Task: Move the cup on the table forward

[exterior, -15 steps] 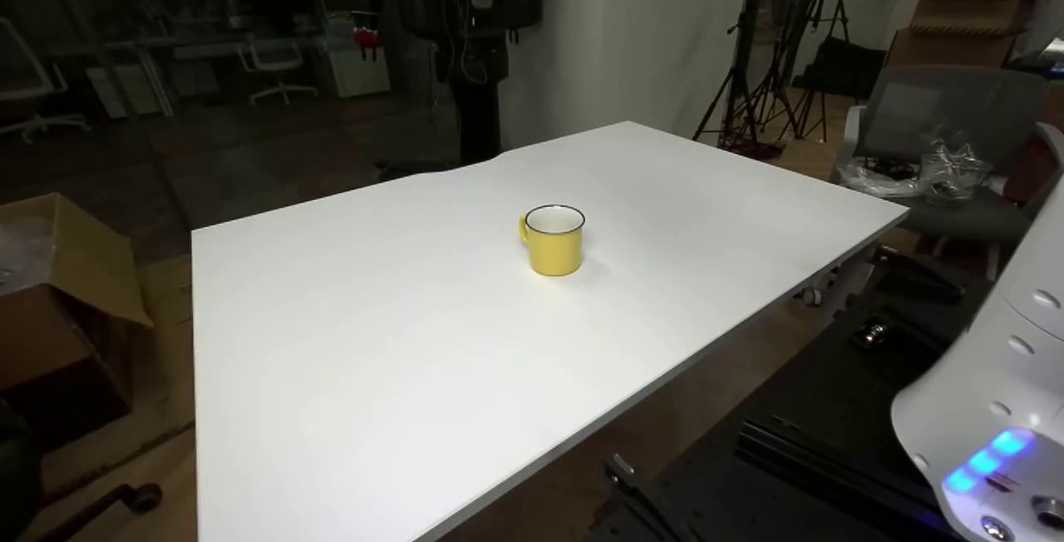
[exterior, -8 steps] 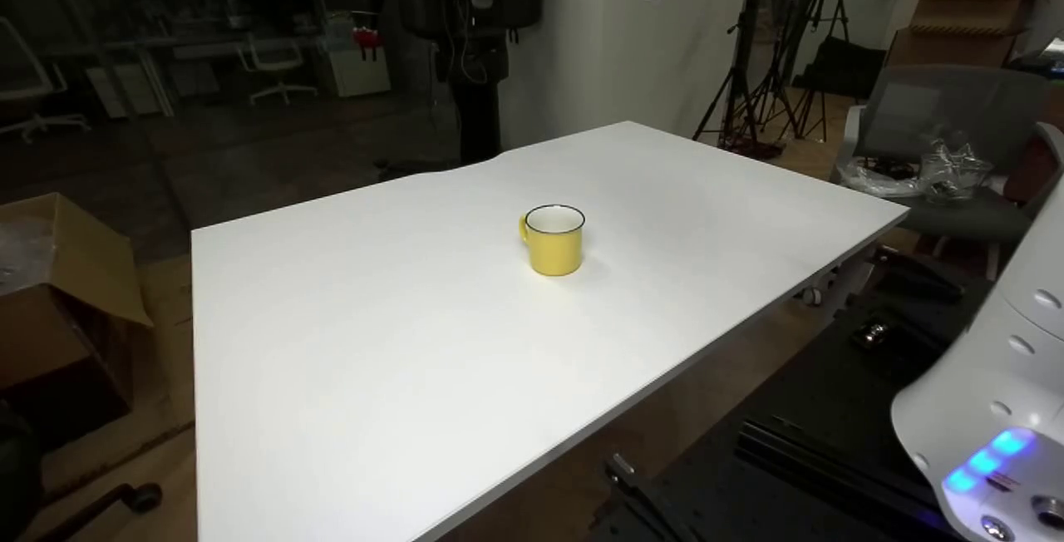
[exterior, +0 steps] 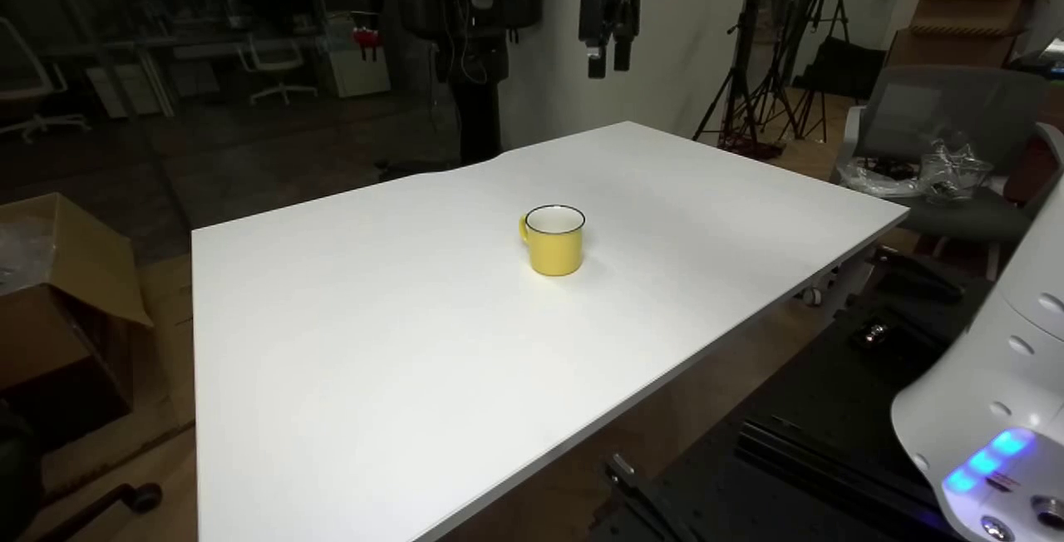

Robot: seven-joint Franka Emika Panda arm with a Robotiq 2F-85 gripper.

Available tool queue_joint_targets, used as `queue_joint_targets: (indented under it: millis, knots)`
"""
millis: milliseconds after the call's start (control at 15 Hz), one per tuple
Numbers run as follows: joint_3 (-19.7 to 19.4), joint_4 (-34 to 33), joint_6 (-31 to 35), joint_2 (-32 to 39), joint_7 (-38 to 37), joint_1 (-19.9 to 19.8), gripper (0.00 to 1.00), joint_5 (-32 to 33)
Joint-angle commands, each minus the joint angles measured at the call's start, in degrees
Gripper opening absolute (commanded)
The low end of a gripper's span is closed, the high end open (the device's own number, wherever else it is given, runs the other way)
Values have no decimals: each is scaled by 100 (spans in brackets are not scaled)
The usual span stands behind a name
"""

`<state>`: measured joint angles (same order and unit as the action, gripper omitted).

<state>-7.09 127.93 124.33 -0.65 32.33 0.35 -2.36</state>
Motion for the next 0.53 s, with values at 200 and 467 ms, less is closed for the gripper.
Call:
queue_joint_targets:
  millis: [200,467]
  knots:
    - [326,-589,268,1149,-242,-244,100,425]
    - [343,-724,774,1425,-797,-200,100,649]
